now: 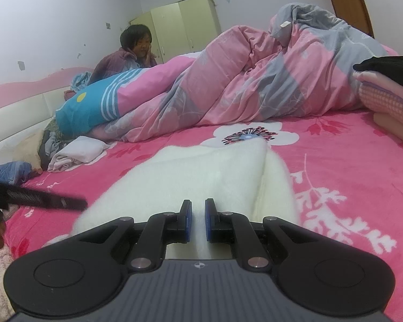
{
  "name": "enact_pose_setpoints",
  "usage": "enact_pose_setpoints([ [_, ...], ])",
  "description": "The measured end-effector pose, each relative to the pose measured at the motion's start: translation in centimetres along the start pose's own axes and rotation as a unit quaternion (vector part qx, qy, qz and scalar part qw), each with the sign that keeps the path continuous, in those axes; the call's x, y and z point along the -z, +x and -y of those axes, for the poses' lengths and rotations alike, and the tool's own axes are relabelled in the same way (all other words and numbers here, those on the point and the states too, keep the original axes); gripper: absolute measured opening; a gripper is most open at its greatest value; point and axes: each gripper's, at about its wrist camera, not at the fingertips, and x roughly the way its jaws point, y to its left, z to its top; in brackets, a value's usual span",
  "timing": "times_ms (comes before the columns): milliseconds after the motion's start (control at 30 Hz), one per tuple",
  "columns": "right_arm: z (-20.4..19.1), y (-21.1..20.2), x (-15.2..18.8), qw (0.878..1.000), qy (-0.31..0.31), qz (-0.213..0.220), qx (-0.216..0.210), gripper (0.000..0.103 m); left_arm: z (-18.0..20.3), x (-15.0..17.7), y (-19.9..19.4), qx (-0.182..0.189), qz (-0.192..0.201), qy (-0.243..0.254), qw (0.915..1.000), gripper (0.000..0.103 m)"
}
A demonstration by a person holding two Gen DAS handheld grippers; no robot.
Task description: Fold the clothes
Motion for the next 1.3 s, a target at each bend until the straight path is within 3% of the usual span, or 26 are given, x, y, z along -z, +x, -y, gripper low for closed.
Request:
enact_pose_setpoints([
  [67,0.1,0.0,0.1,1.000,0.002,0.003,-0.001,0.009,1.2,0.5,0.0,0.029,0.013,0.019,0.9993,0.052],
  [133,0.1,0.0,0.2,1.000,0.004,0.005,-0.002,0.009,2.5,1.2,0.7,0.049,0.007,0.034,0.9982,0.040],
  [267,0.1,0.0,0.2,1.000,-0.002,0.001,-0.003,0.009,3.9,2.4,1.7,0.043,0.030,0.054,0.9972,0.040],
  [433,-0.5,-0.1,-1.3,1.000,0.005,-0.023,0.007,0.011,3.1,2.4,1.7,0.053,0.033,0.042,0.9972,0.040],
  [500,-0.9,-0.2,-1.7,1.000,-0.001,-0.011,0.008,0.011,2.9,2.7,1.6,0.056,0.038,0.038,0.9970,0.040],
  [633,-0.9,1.5,-1.2,0.999,-0.017,-0.024,0.020,0.010,3.0,3.0,1.5,0.055,0.045,0.034,0.9969,0.040],
  [933,-1.9,2.1,-2.8,0.997,-0.046,-0.019,0.059,0.011,2.2,2.8,1.8,0.074,0.044,0.018,0.9961,0.041],
  [1300,-1.2,3.7,-1.8,0.997,-0.041,-0.023,0.059,0.010,1.9,2.8,1.9,0.084,0.043,0.007,0.9955,0.041],
])
